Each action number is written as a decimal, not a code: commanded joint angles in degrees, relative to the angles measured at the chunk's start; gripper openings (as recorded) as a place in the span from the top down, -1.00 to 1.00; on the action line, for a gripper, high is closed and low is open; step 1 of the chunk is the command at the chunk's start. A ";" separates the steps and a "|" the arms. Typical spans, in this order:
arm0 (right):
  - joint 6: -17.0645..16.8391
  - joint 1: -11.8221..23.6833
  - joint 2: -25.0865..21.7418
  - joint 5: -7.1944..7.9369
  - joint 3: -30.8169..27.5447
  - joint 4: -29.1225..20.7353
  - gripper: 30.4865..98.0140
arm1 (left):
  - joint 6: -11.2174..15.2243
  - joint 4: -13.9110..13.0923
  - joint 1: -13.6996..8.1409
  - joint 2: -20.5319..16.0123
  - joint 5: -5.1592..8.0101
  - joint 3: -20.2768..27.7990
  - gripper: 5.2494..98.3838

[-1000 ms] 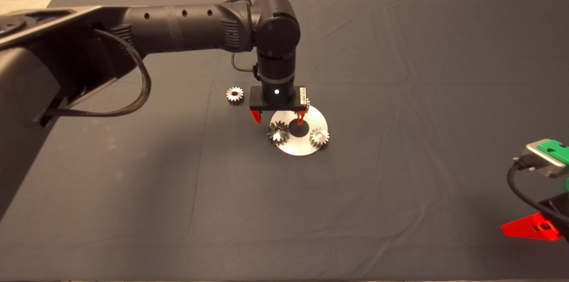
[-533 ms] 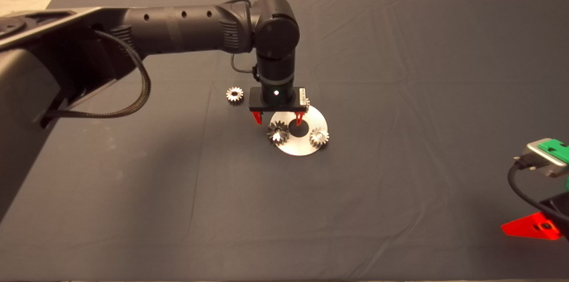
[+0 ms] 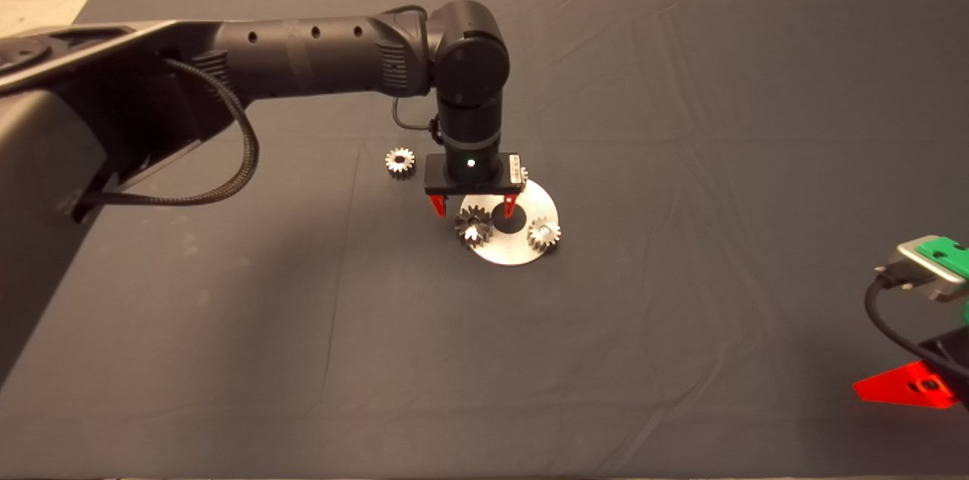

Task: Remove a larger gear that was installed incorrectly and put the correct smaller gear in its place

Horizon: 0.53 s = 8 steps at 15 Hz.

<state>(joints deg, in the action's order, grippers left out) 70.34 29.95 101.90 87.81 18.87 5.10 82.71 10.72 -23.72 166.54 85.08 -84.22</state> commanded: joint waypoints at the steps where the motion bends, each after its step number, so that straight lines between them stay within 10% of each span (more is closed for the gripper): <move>1: 0.15 1.34 -0.25 7.19 -0.19 -1.93 -0.69 | 0.34 0.01 0.77 0.33 0.35 0.83 -0.52; 8: 0.14 1.34 -0.25 7.19 -0.25 -2.20 -0.69 | 0.26 0.18 1.56 -0.02 0.35 0.92 -0.52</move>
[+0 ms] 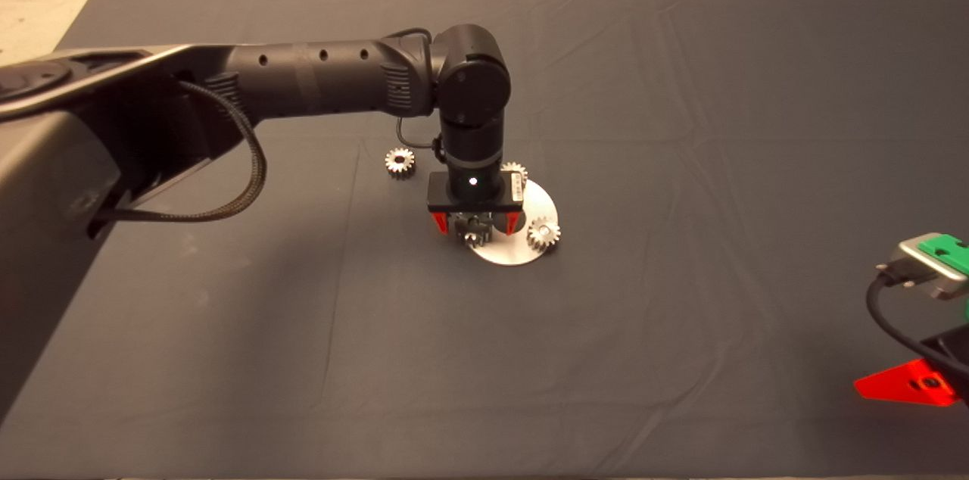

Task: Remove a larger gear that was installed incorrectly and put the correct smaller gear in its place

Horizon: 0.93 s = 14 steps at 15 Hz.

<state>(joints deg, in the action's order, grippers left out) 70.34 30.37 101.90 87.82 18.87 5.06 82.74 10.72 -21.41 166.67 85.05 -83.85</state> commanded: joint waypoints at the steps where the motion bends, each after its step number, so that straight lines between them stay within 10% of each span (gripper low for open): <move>1: 0.09 0.92 -0.25 7.18 -0.25 -2.16 -0.69 | 0.23 0.18 -0.75 -0.07 0.38 0.54 -0.52; 14: 0.15 1.80 0.04 7.18 -0.61 -3.21 -0.69 | -0.59 2.12 -0.57 -0.15 0.55 -0.16 -0.27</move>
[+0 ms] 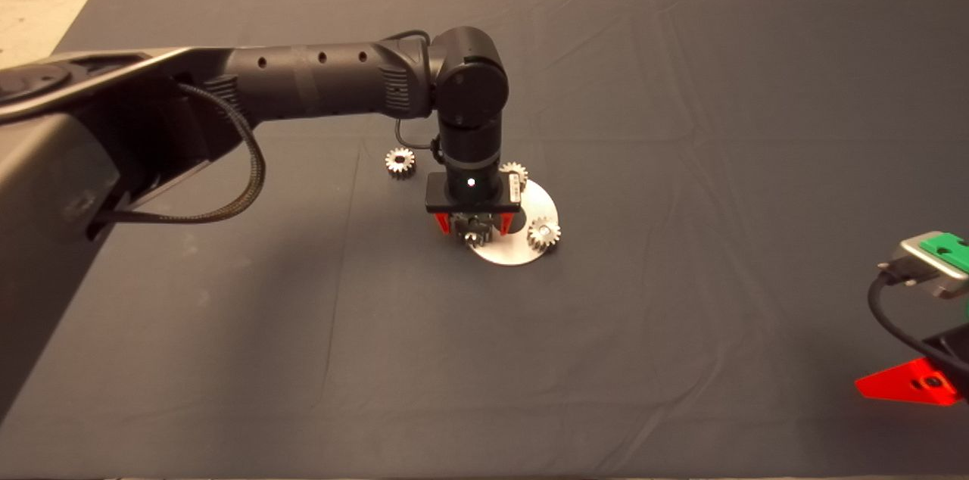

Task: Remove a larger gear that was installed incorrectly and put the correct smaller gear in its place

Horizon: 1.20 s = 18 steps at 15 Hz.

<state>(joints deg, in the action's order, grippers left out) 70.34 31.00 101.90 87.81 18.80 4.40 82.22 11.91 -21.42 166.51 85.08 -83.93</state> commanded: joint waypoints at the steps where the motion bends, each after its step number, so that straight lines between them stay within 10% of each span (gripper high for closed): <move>1: 0.15 1.17 0.10 7.19 -0.53 -2.56 -0.69 | -0.05 1.01 -0.56 0.00 0.53 -0.07 -0.20; 18: 0.24 1.17 0.19 7.19 -0.44 -2.56 -0.69 | -0.13 0.83 -0.65 -0.09 1.85 0.72 0.18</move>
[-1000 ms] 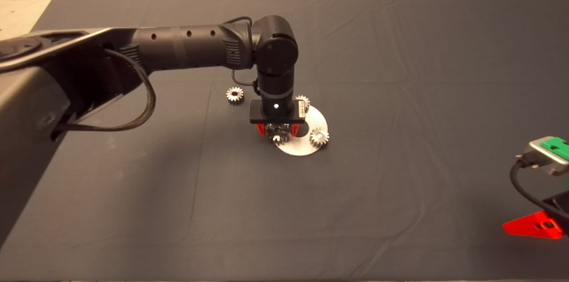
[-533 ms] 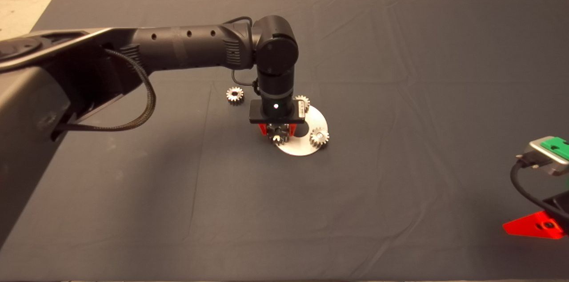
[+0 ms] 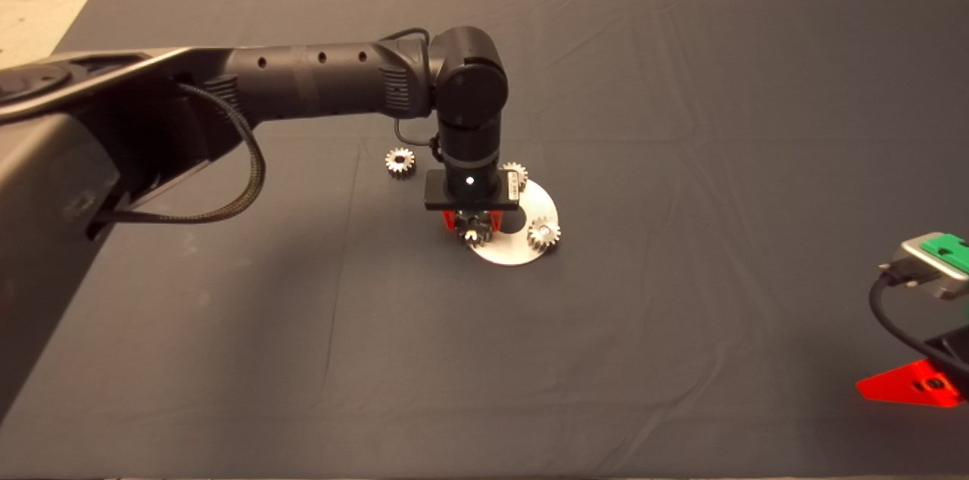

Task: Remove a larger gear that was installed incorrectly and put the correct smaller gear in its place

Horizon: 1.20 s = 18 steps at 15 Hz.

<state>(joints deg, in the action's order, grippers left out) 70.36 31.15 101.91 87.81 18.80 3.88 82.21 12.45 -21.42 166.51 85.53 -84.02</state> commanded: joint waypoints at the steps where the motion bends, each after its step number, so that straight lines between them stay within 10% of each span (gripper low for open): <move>1: 0.30 1.02 0.18 7.19 -0.44 -2.03 -0.69 | -0.21 0.15 -0.82 -0.17 1.66 1.06 0.18; 7: 0.39 1.82 0.18 7.19 -0.36 -2.03 -0.69 | 0.14 -0.14 -2.58 -0.17 3.44 1.59 0.28; 15: 0.39 1.82 0.44 7.19 0.00 -2.03 -0.69 | -0.12 -6.47 -13.75 -1.51 5.19 1.86 0.31; 18: 0.48 1.82 0.90 7.19 0.35 -2.12 -0.69 | 0.16 -6.47 -14.24 -3.91 6.26 3.40 0.31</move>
<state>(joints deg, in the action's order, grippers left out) 70.45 32.08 102.10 87.81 18.82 3.75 82.12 8.65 -33.09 164.96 87.10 -83.10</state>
